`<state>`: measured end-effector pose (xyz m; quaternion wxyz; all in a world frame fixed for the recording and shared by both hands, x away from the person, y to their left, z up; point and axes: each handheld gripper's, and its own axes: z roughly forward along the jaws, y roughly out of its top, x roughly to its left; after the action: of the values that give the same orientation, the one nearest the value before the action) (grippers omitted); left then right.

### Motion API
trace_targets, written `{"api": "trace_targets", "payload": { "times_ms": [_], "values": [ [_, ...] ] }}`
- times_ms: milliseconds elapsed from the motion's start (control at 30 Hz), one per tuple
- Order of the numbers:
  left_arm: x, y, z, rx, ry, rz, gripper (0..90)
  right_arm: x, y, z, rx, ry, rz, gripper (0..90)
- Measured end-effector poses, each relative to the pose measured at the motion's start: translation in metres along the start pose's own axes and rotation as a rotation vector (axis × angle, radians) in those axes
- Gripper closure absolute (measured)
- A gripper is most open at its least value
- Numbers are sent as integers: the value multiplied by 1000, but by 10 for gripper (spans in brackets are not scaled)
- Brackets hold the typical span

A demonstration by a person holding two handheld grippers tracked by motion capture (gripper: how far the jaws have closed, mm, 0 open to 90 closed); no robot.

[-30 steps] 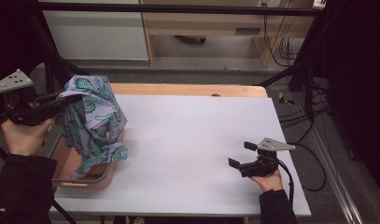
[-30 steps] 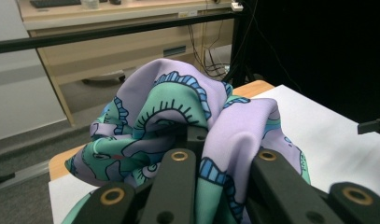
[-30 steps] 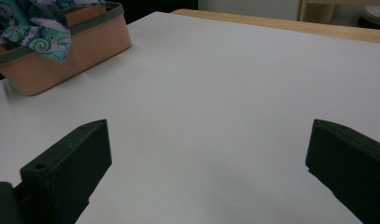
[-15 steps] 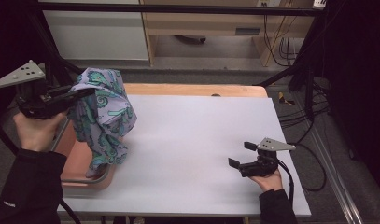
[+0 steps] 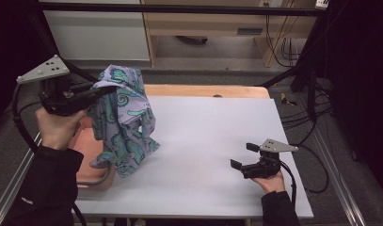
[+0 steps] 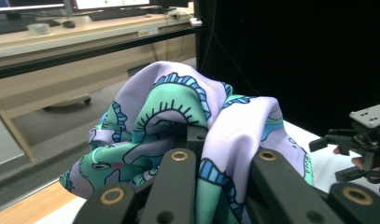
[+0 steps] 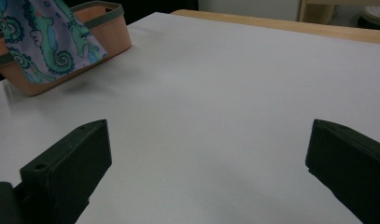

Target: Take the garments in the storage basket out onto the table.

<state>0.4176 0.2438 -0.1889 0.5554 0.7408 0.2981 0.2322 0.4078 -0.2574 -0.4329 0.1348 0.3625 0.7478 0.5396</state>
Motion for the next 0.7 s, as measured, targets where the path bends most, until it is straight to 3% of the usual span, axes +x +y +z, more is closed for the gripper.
{"api": "trace_targets", "payload": {
  "times_ms": [600,700],
  "values": [
    [-32,17,31,-3,-71,43,833,0,0,-1,-7,2,-2,8],
    [-42,23,39,-7,-89,59,833,0,0,0,-5,4,-1,8]
  ]
}}
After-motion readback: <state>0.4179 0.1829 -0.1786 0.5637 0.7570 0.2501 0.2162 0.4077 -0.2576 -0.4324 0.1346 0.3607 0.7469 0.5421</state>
